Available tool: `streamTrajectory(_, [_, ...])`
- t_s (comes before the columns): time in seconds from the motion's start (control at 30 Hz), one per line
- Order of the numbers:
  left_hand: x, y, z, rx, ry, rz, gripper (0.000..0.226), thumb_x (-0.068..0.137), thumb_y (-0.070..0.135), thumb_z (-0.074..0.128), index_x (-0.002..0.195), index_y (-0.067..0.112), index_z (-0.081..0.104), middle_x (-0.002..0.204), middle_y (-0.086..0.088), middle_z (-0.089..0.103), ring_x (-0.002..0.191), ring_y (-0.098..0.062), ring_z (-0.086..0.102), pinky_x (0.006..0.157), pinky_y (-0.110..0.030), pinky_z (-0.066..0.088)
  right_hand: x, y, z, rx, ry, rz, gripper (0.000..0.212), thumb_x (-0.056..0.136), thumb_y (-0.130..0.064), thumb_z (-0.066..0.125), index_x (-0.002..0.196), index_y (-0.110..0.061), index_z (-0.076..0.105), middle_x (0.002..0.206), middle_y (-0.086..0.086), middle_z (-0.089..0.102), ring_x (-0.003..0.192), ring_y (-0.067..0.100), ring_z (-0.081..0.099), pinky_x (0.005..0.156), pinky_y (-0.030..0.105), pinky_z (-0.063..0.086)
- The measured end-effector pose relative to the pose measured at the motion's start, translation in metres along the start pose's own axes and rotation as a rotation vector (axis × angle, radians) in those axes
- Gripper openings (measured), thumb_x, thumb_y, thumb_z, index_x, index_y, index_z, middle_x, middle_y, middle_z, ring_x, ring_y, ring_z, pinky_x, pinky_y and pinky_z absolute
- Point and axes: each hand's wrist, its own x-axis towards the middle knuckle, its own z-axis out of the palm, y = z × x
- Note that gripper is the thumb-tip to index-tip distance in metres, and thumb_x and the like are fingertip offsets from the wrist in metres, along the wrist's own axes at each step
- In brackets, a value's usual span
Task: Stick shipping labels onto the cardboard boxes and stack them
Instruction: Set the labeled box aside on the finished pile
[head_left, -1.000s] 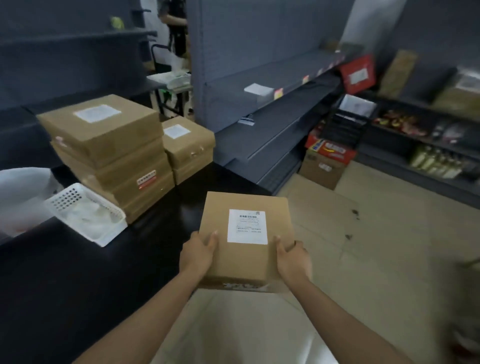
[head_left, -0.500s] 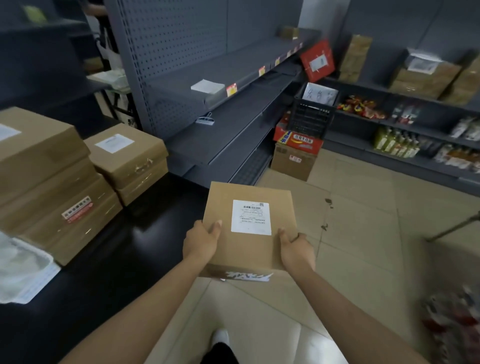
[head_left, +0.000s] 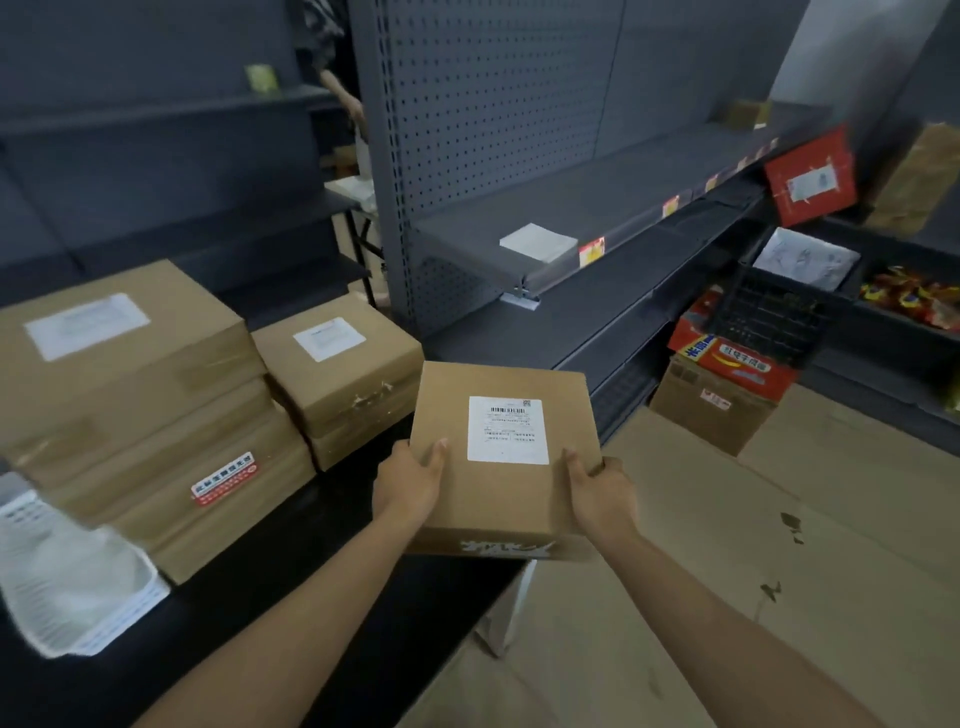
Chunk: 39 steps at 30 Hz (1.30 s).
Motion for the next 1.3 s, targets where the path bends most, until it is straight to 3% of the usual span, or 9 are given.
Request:
streamTrajectory(0.13, [0.031,0.009,-0.01,-0.082,0.101,-0.08,0.055,0.093,0.056,0.045,0.125,0.012,0.051,0.119,-0.009,0.061,0.105,-0.029,0.058,0.088,-0.038,0.048,0.044,-0.04,0.018,-0.055,-0.115,-0.111,0.067,0.093,-0.06,0.042,0.13,-0.003,0.047,0.122,0.016,0.06,0.107,0.034,0.057,0.079,0.036,0.045])
streamTrajectory(0.3, [0.053,0.032,-0.02,-0.115,0.263,-0.142,0.051,0.096,0.05,0.043,0.125,0.01,0.053,0.119,-0.009,0.061,0.106,-0.027,0.058,0.083,-0.032,0.042,0.092,-0.092,0.029,-0.115,-0.255,-0.25,0.069,0.094,-0.06,0.041,0.133,-0.003,0.044,0.128,0.018,0.056,0.111,0.036,0.056,0.076,0.035,0.04])
streamTrajectory(0.4, [0.061,0.043,-0.027,-0.152,0.358,-0.161,0.049,0.097,0.048,0.044,0.122,0.008,0.054,0.118,-0.01,0.062,0.102,-0.025,0.057,0.083,-0.033,0.043,0.115,-0.122,0.037,-0.134,-0.314,-0.34,0.069,0.094,-0.06,0.041,0.132,-0.003,0.045,0.127,0.017,0.057,0.109,0.034,0.057,0.077,0.036,0.044])
streamTrajectory(0.63, [0.097,0.051,-0.061,-0.162,0.508,-0.308,0.058,0.095,0.051,0.046,0.128,0.004,0.05,0.127,-0.016,0.058,0.114,-0.034,0.055,0.09,-0.036,0.043,0.147,-0.186,0.078,-0.12,-0.458,-0.455,0.066,0.092,-0.062,0.041,0.125,-0.006,0.05,0.124,0.014,0.058,0.107,0.033,0.057,0.083,0.039,0.047])
streamTrajectory(0.9, [0.178,0.05,-0.106,-0.074,0.458,-0.36,0.056,0.099,0.047,0.036,0.13,0.001,0.045,0.128,-0.016,0.055,0.111,-0.033,0.055,0.083,-0.034,0.042,0.181,-0.266,0.132,-0.12,-0.495,-0.495,0.066,0.091,-0.061,0.046,0.128,-0.006,0.05,0.126,0.013,0.057,0.108,0.032,0.057,0.075,0.034,0.042])
streamTrajectory(1.0, [0.206,0.057,-0.124,-0.072,0.445,-0.361,0.051,0.101,0.038,0.035,0.133,-0.002,0.041,0.134,-0.017,0.05,0.117,-0.036,0.051,0.087,-0.035,0.04,0.192,-0.29,0.151,-0.114,-0.489,-0.501,0.064,0.091,-0.06,0.047,0.126,-0.007,0.051,0.125,0.012,0.058,0.108,0.032,0.057,0.076,0.035,0.042])
streamTrajectory(1.17, [0.25,0.05,-0.143,-0.092,0.444,-0.447,0.054,0.1,0.038,0.036,0.14,0.002,0.034,0.137,-0.014,0.047,0.12,-0.033,0.049,0.081,-0.033,0.034,0.204,-0.316,0.186,-0.132,-0.502,-0.478,0.064,0.091,-0.061,0.046,0.124,-0.007,0.053,0.125,0.013,0.059,0.108,0.033,0.058,0.079,0.036,0.044])
streamTrajectory(1.3, [0.272,0.044,-0.147,-0.118,0.445,-0.517,0.051,0.102,0.03,0.033,0.142,-0.003,0.029,0.145,-0.018,0.038,0.127,-0.035,0.043,0.092,-0.036,0.037,0.211,-0.33,0.214,-0.153,-0.535,-0.463,0.062,0.091,-0.062,0.046,0.12,-0.008,0.055,0.121,0.012,0.061,0.104,0.033,0.059,0.079,0.037,0.046])
